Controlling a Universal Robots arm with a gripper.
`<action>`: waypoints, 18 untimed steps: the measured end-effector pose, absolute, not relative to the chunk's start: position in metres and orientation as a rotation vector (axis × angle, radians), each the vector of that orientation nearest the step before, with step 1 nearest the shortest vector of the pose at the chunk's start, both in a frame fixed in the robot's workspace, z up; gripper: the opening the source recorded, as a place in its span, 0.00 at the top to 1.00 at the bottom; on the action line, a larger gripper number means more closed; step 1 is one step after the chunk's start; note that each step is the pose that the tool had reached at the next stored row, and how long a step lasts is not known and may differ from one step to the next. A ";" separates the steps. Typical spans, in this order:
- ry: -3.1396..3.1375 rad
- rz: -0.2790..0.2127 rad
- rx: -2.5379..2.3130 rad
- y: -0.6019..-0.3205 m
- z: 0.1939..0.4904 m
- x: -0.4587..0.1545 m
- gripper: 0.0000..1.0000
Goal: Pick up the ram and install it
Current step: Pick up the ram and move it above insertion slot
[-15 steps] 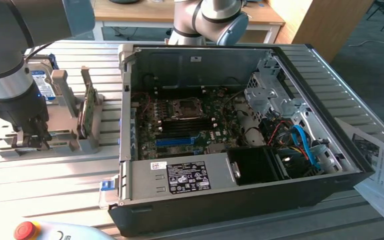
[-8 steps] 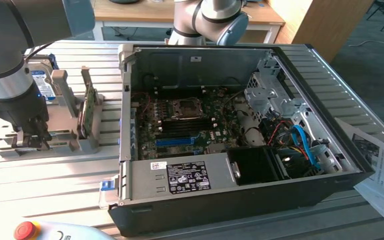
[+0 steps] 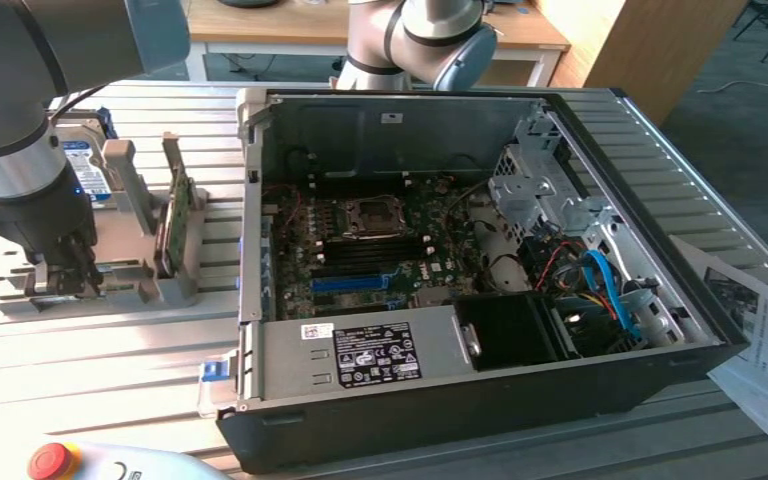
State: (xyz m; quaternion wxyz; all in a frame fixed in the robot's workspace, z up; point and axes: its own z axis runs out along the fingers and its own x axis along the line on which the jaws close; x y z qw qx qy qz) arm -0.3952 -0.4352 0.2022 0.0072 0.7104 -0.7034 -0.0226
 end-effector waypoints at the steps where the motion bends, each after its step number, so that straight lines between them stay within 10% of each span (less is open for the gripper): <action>1: -2.199 -0.071 2.222 -0.435 0.202 -0.395 0.78; 18: -2.193 -0.071 2.228 -0.435 0.200 -0.395 0.78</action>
